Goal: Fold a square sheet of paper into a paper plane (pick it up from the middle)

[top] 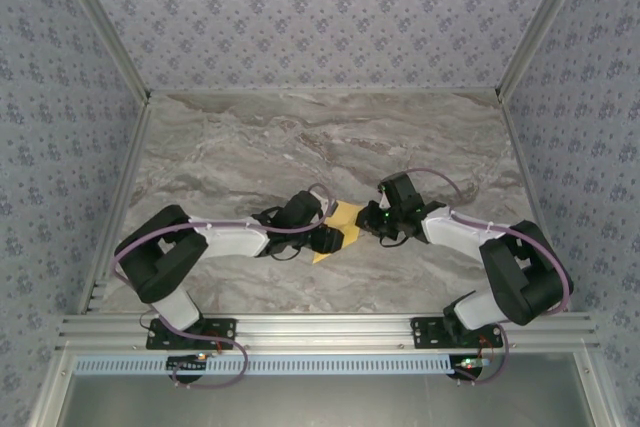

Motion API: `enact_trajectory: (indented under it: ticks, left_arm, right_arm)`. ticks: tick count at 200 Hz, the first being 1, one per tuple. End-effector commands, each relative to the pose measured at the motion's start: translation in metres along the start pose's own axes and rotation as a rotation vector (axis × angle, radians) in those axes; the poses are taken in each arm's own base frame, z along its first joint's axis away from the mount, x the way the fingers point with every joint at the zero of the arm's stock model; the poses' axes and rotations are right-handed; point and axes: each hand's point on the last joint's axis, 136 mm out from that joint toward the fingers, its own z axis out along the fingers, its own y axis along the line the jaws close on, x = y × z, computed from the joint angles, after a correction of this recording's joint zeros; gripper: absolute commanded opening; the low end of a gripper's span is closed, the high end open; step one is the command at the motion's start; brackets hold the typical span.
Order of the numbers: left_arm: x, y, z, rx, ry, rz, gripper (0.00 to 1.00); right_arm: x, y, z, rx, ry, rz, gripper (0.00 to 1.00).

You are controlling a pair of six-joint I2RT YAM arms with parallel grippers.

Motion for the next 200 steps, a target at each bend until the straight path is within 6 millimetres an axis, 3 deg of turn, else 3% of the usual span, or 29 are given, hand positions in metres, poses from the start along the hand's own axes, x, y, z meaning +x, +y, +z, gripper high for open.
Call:
enact_trajectory:
  ticks: [1,135,200]
  left_arm:
    - [-0.003,-0.010,0.003,0.036,0.002,0.045,0.46]
    - [0.001,-0.009,0.009,0.046,0.012,0.126,0.45]
    - [-0.007,-0.007,0.007,0.019,-0.016,0.175,0.23]
  right_arm:
    - [0.006,0.007,0.003,-0.031,0.032,-0.029,0.13]
    - [0.001,0.033,0.013,-0.131,0.054,-0.020,0.14]
    - [0.002,0.027,0.014,-0.107,0.052,-0.020,0.14]
